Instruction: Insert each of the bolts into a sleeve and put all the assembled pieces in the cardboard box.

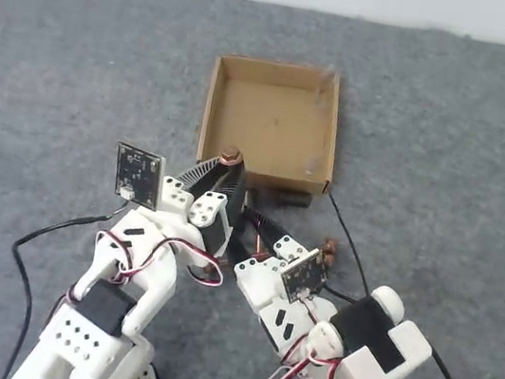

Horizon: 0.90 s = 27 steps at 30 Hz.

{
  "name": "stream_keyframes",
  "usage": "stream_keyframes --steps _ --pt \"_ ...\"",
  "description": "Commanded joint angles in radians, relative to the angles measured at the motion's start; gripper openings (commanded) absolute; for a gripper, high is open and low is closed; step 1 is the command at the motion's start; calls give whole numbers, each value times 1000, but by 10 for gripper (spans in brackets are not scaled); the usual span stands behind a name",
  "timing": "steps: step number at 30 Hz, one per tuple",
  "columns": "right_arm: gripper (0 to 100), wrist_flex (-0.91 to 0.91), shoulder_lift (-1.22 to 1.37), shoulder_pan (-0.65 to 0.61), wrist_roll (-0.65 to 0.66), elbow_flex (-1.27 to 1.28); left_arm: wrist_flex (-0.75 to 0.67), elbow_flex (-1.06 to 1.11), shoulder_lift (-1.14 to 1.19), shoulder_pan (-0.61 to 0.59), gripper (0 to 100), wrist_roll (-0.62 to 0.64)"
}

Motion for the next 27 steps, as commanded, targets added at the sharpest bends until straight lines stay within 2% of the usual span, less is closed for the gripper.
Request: stream_keyframes --steps 1,9,17,22,27 --pt "6 5 7 1 -5 18 -2 -13 -32 5 12 8" --pt "6 7 7 1 -5 18 -60 -8 -32 -91 12 14" --pt "6 15 7 1 -5 18 -58 25 -32 11 12 12" --pt "6 27 7 1 0 18 -58 27 -32 11 12 11" --pt "6 28 7 1 60 18 -61 36 -32 12 12 11"
